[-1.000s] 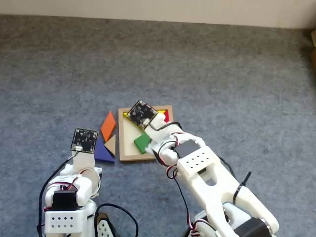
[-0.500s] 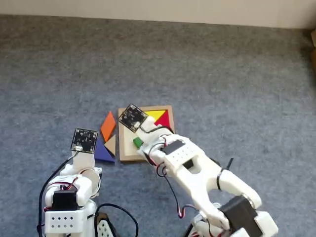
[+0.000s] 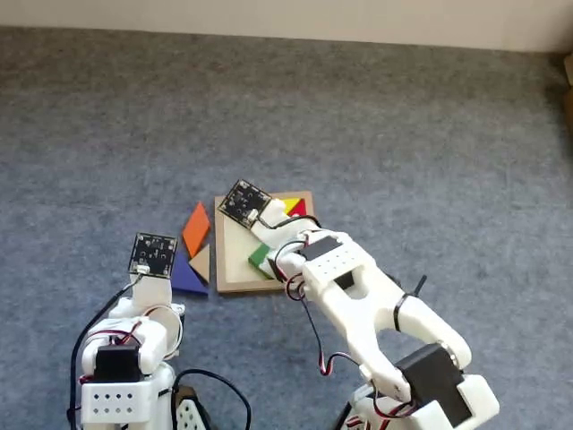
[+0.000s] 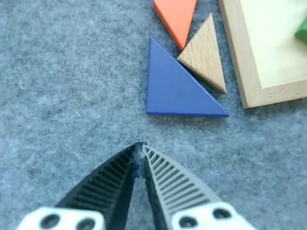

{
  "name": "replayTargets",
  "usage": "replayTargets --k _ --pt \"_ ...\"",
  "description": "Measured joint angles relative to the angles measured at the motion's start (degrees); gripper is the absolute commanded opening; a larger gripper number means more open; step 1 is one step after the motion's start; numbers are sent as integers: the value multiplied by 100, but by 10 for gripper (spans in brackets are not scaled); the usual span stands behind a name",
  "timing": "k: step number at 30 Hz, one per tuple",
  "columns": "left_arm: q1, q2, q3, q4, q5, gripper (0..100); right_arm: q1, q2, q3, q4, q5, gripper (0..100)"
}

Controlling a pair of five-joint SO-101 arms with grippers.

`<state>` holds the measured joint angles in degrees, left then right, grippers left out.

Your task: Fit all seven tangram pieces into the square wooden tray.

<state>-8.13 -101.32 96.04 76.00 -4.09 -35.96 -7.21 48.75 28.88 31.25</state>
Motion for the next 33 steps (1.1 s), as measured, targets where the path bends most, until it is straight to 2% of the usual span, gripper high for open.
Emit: replayTargets --k 10,18,23,28,33 --pt "0 0 0 0 0 5 325 9 -132 132 35 12" --pt "0 0 0 0 0 5 695 -1125 237 185 53 12" --pt "0 0 0 0 0 5 1064 -1741 914 -589 35 12" --pt "0 0 0 0 0 5 1442 -2154 1442 -1618 -712 12" --pt "0 0 0 0 0 5 1662 -2338 1521 -2048 -1204 12"
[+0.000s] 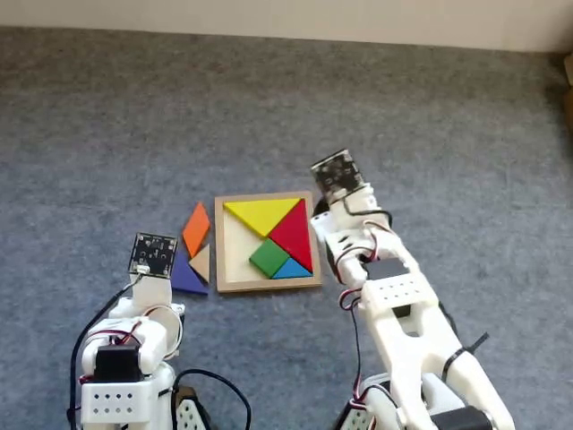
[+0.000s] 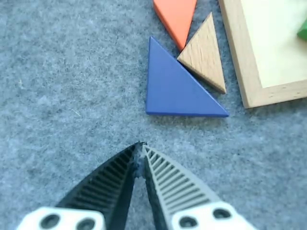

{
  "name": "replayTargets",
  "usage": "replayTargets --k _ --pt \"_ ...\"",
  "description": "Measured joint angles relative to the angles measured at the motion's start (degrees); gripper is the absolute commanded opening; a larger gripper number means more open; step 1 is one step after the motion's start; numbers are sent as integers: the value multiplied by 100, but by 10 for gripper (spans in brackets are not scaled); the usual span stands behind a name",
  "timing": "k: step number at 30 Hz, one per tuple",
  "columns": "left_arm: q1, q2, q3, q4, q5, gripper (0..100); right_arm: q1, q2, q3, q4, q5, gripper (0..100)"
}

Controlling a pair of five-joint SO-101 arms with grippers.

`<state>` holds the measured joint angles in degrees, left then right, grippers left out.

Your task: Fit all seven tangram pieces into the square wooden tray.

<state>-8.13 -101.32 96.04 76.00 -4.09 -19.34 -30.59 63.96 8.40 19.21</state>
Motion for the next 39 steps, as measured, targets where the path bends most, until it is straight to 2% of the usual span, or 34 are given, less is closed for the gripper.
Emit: replayTargets --k 6,11,17,25,39 --pt "0 0 0 0 0 5 316 -132 0 -62 -659 9" --pt "0 0 0 0 0 5 554 -870 448 -70 -1073 9" --pt "0 0 0 0 0 5 536 -2013 1099 -70 -1125 9" --pt "0 0 0 0 0 5 589 -3059 1222 -70 -1143 9" --pt "0 0 0 0 0 5 563 -5969 2119 -70 -1143 13"
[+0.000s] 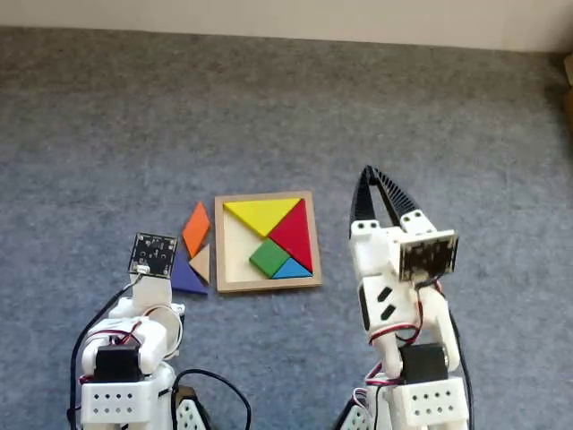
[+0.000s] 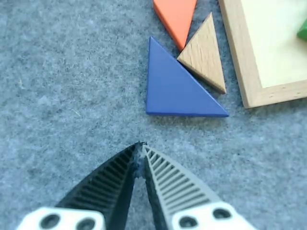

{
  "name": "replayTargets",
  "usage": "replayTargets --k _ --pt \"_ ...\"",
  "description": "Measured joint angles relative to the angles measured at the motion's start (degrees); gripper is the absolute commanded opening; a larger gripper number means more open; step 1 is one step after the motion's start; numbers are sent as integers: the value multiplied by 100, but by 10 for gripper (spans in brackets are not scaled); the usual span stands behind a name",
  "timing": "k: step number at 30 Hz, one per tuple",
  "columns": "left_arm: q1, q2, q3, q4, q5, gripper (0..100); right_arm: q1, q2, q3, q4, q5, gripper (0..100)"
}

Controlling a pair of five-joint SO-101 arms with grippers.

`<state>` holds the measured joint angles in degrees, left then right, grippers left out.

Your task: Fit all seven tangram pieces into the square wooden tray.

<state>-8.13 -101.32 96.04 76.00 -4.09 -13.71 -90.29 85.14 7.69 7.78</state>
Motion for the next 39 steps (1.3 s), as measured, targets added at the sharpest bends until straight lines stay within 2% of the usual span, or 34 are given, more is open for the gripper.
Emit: replayTargets --k 8,16,28,39 --pt "0 0 0 0 0 5 352 -1284 1055 9 0 13" --pt "0 0 0 0 0 5 818 -1354 1073 176 -9 13" --pt "0 0 0 0 0 5 888 -1354 1073 3490 -9 13" --pt "0 0 0 0 0 5 888 -1354 1073 5635 -9 13"
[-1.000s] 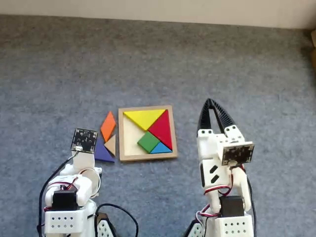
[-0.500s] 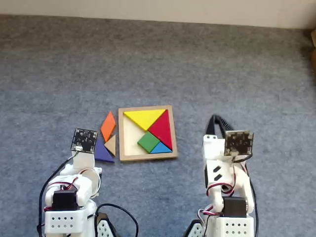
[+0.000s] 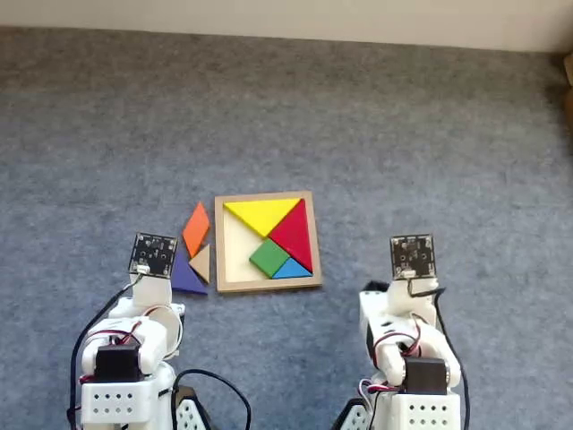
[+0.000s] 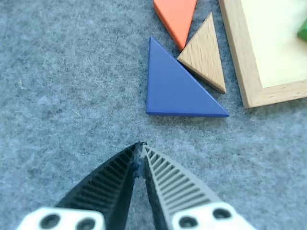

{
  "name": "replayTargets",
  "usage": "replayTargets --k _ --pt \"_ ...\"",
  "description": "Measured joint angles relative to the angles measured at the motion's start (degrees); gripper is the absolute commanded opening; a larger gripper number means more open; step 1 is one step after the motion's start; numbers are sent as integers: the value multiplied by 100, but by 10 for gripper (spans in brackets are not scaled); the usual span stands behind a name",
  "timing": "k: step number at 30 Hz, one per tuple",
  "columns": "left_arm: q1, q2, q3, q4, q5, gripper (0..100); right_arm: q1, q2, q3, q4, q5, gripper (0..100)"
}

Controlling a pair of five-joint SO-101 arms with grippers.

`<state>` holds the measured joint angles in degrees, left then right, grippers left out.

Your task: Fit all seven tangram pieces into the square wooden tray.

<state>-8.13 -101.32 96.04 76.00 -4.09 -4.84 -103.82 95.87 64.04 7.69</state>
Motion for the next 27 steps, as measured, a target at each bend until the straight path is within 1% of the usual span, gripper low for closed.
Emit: replayTargets --k 3,8,11,15,19,20,22,24,27 --pt "0 0 0 0 0 5 0 0 0 211 0 13" --pt "273 0 0 0 0 5 0 -9 0 290 0 8" --pt "273 0 -26 0 -9 5 18 -9 0 431 0 8" --pt "290 0 -396 -9 -9 5 9 -9 0 615 0 8" --pt "290 0 -765 -510 -26 11 18 -9 0 712 0 8" --pt "281 0 -835 -642 -158 26 18 -9 0 712 0 8" --pt "281 0 -949 -967 -651 53 18 -9 0 712 0 8" --pt "281 0 -1099 -1204 -1134 57 18 -9 0 712 0 8" --pt "97 0 -1380 -1275 -1266 59 18 -9 0 712 0 8"
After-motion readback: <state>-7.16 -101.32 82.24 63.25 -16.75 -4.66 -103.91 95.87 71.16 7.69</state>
